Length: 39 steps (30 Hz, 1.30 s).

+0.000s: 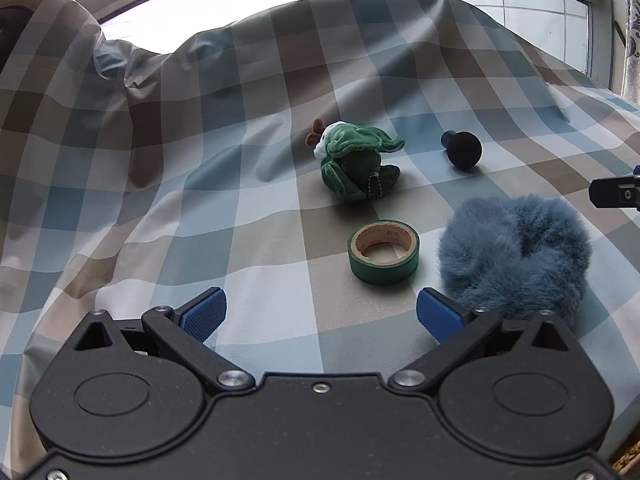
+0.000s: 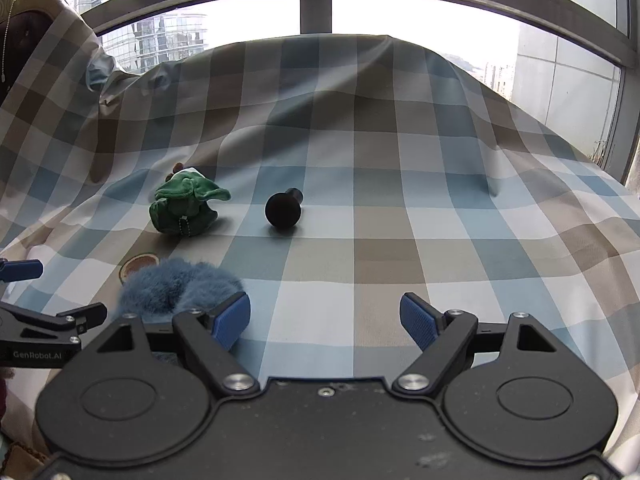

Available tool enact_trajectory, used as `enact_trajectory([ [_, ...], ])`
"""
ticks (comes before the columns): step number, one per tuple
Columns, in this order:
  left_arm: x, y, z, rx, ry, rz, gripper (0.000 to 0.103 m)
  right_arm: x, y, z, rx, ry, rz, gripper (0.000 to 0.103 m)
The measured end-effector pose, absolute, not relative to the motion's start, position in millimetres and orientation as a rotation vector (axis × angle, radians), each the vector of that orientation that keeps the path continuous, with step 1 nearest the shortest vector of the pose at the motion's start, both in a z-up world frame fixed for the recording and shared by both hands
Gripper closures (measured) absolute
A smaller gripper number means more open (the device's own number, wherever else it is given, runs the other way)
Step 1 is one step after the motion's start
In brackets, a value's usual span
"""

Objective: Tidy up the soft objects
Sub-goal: 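Move both tools back from the basket toward the green tape and scrunchie, then grasp the green tape roll with the left tool while the right tool grasps the blue scrunchie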

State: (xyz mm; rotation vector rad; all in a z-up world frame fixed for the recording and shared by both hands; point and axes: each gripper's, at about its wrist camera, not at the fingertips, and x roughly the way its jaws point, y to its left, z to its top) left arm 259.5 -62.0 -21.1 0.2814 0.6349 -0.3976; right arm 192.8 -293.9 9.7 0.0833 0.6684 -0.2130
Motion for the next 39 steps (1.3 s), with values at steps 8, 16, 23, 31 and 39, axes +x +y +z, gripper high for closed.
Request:
enact_trajectory([
  [8,280.7,-81.5,-31.3,0.300,0.626,-0.423,0.004,233.8,-308.1,-6.5,0.174,0.684,-0.261,0.022],
  [16,300.8,-98.6,-34.9,0.291,0.627,-0.463,0.005,220.5,-302.4,-1.2,0.169,0.648,-0.268,0.022],
  [23,304.6,-91.3,-36.3,0.215,0.658,-0.529,0.024,200.3,-297.7,10.0,0.142,0.609,-0.278,0.004],
  [31,294.1,-84.1,-34.3,0.195,0.644,-0.551,0.053,188.8,-278.9,12.2,0.103,0.599,-0.250,0.001],
  [39,298.8,-51.4,-34.3,0.099,0.647,-0.400,0.054,185.7,-256.6,5.4,0.068,0.650,-0.176,0.001],
])
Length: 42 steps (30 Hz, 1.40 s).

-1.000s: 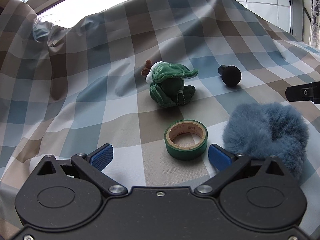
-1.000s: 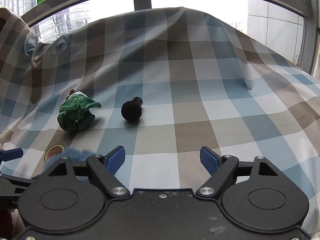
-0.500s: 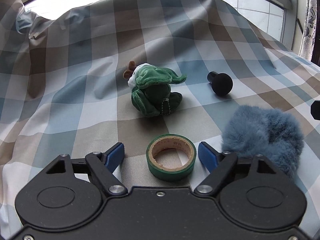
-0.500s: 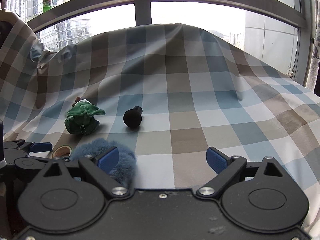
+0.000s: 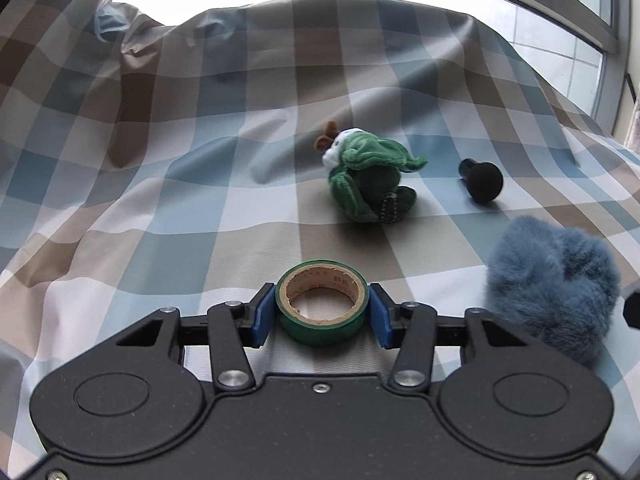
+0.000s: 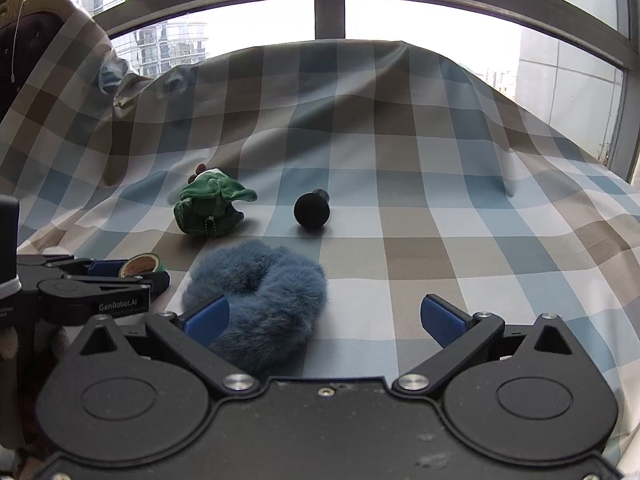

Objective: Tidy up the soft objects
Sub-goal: 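Grasp the green tape roll with the left tool while the right tool grasps the blue scrunchie, then lift the green tape roll with the left tool while the right tool lifts the scrunchie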

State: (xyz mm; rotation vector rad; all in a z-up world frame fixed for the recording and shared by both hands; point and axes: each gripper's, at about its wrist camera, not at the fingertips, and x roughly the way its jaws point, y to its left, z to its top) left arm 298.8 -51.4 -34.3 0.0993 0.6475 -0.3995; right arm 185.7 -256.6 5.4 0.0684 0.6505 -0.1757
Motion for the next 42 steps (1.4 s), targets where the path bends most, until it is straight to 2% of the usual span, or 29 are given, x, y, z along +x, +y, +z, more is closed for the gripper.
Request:
enact_trajectory([
  [12,298.5,-51.0,-39.2,0.117,0.622,-0.358,0.053,231.3,-226.3,-20.9,-0.042,0.714,-0.076,0.001],
  [22,295.3,-54.1,-40.0,0.131,0.612,-0.354,0.053,258.7,-245.0,-44.4,0.037,0.715,-0.129,0.019],
  [25,296.0,-53.7,-40.1,0.126,0.613,-0.354,0.053,258.6,-250.1,-45.1,0.070,0.706,-0.121,0.020],
  [28,296.0,-53.5,-40.3,0.126,0.608,-0.353,0.053,258.0,-253.2,-46.8,0.094,0.701,-0.115,0.019],
  [33,295.4,-52.5,-40.5,0.122,0.603,-0.353,0.053,260.0,-252.8,-48.8,0.098,0.702,-0.103,0.010],
  [42,294.0,-50.8,-40.4,0.108,0.594,-0.359,0.053,258.3,-254.1,-49.6,0.112,0.690,-0.107,0.010],
])
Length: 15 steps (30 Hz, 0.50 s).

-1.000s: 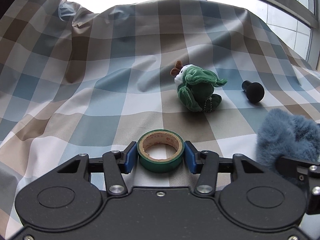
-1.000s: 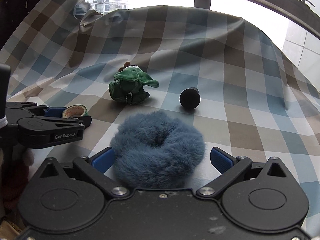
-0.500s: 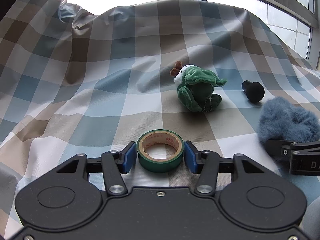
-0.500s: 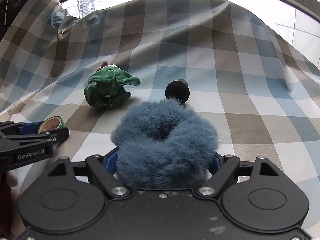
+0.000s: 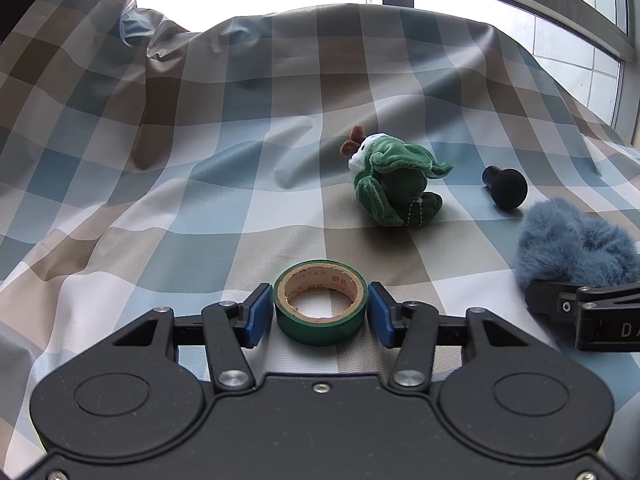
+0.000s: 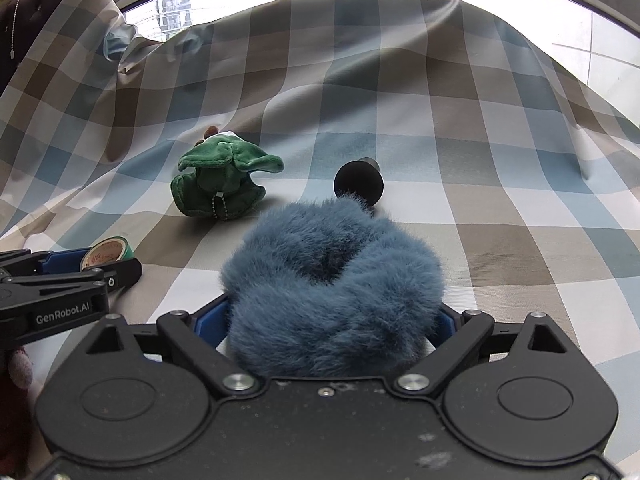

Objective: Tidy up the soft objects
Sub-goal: 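Lift the green tape roll with the left tool while the right tool lifts the scrunchie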

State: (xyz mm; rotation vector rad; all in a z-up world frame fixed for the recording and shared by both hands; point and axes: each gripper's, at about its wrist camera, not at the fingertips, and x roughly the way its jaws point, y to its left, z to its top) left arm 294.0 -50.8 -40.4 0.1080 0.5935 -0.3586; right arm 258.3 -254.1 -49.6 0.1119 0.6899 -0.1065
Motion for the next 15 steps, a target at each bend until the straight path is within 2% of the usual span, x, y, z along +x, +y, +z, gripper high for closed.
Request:
enact_trajectory([
  [11,293.7,-49.2,-39.8,0.099,0.592,-0.370,0.056,249.9,-256.7,-47.0,0.121,0.657,-0.123,0.052],
  [13,293.6,-49.8,-39.7,0.104,0.592,-0.367,0.055,248.2,-258.3,-46.5,0.123,0.665,-0.121,0.051],
  [15,292.8,-51.7,-40.0,0.115,0.589,-0.362,0.055,245.4,-259.9,-44.6,0.118,0.685,-0.109,0.034],
])
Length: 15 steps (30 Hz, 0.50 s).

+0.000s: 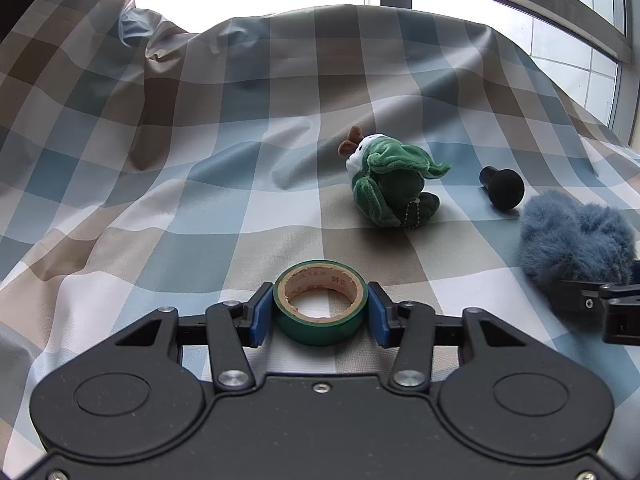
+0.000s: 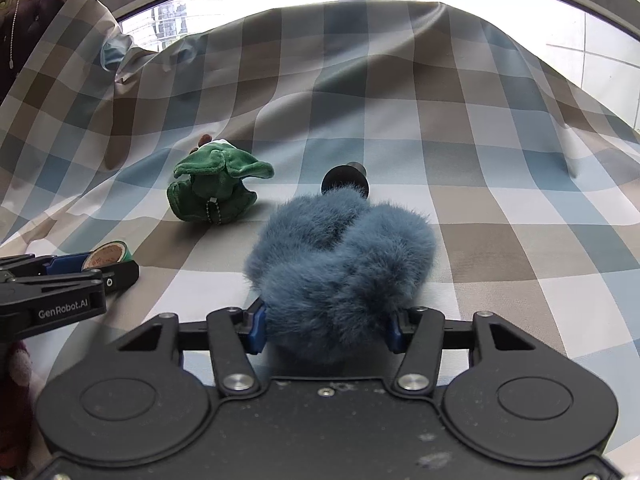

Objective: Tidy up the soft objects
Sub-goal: 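Lift the green tape roll with the left tool while the right tool lifts the scrunchie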

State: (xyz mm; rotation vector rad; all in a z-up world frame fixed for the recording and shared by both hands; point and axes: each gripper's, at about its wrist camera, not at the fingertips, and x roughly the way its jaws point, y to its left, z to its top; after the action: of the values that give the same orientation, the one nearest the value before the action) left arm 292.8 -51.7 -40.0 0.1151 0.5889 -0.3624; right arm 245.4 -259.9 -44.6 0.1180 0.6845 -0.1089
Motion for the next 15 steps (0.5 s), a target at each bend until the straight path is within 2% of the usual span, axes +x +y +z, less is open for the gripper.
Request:
enact_trajectory([
  [2,292.1,-52.1,-40.5,0.120,0.587,-0.360,0.055,240.8,-259.5,-41.4,0.101,0.690,-0.120,0.007],
  [3,292.1,-52.1,-40.6,0.120,0.588,-0.360,0.055,237.8,-258.8,-39.4,0.087,0.686,-0.139,0.000],
  [15,292.0,-52.1,-40.8,0.114,0.586,-0.361,0.055,263.3,-257.5,-25.5,0.062,0.632,-0.187,0.001],
])
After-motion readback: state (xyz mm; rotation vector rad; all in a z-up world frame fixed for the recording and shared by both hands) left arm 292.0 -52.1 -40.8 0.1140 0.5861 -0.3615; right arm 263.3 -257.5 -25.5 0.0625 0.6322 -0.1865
